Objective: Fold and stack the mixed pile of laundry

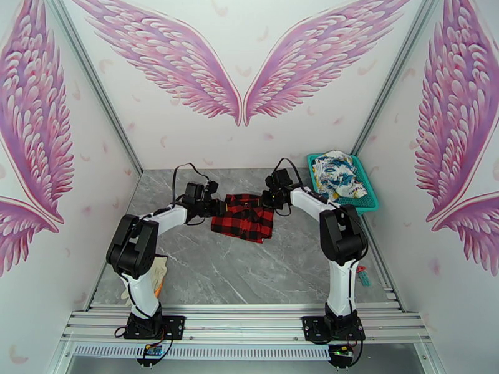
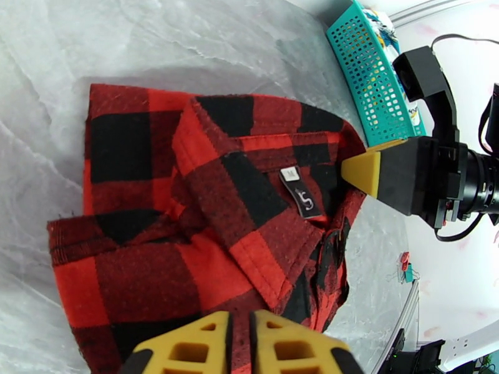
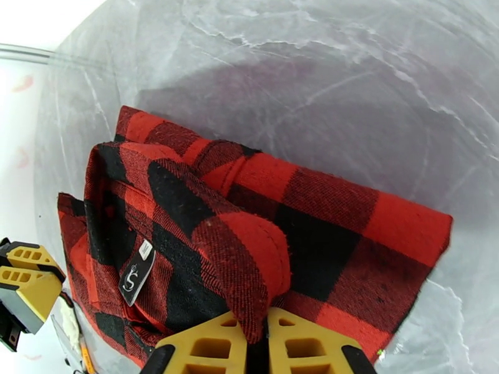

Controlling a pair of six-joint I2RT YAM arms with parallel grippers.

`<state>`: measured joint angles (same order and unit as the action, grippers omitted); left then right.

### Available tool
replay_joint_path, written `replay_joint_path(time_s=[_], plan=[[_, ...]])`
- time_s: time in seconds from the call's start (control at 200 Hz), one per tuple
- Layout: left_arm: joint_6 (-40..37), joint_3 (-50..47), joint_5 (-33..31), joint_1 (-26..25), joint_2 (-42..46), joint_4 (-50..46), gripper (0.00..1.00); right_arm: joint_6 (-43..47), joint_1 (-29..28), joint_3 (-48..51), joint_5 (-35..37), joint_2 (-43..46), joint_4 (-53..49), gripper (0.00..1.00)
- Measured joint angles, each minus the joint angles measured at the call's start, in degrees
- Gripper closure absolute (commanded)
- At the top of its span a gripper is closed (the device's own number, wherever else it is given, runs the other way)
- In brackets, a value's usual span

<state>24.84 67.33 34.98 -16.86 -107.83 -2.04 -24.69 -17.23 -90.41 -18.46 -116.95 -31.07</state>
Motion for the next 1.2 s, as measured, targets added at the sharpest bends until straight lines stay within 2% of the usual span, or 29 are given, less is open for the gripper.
replay_joint_path(time_s=[0.12, 0.18, 0.31, 0.49, 0.575, 0.71, 0.845, 0.92, 1.0, 1.12, 1.2], plan=[[0.0, 0.7, 0.6, 0.0, -0.9, 1.5, 0.84, -1.2, 0.2, -1.8, 0.9, 1.0, -1.3, 0.86], [0.1, 1.1, 0.7, 0.0, -1.9, 2.9, 0.84, -1.8, 0.2, -3.2, 1.2, 0.7, -1.4, 0.81], [0.3, 1.8, 0.4, 0.1, -4.6, 5.2, 0.80, -3.2, 0.2, -7.7, 2.0, -2.1, -1.9, 0.69], [0.7, 3.1, -0.6, 0.4, -7.1, 5.5, 0.70, -3.8, 0.4, -13.0, -0.1, -8.0, -1.7, 0.42], [0.0, 3.4, -1.3, 0.4, -7.1, 4.9, 0.67, -3.6, 0.7, -11.9, -1.1, -7.8, -1.7, 0.36], [-1.6, 3.6, -2.6, 0.4, -6.2, 1.7, 0.65, -2.2, 2.8, -3.3, -4.7, -1.4, 1.8, 0.37], [-3.9, 3.6, -3.6, 0.0, -3.2, -2.4, 0.65, 0.9, 7.1, 5.3, -7.8, 7.6, 4.4, 0.55], [-5.1, 3.8, -4.0, -0.8, -1.7, -4.1, 0.65, 2.5, 9.0, 7.9, -8.2, 10.2, 5.6, 0.62], [-5.8, 4.4, -4.3, -2.0, -1.2, -5.3, 0.65, 4.1, 9.2, 10.3, -8.7, 10.5, 6.8, 0.61], [-6.0, 4.6, -4.5, -3.3, -1.3, -5.8, 0.65, 5.4, 7.0, 13.3, -8.6, 7.6, 6.8, 0.50], [-5.9, 4.6, -4.7, -3.8, -1.4, -6.3, 0.65, 5.7, 5.4, 14.1, -7.8, 5.5, 6.7, 0.48]])
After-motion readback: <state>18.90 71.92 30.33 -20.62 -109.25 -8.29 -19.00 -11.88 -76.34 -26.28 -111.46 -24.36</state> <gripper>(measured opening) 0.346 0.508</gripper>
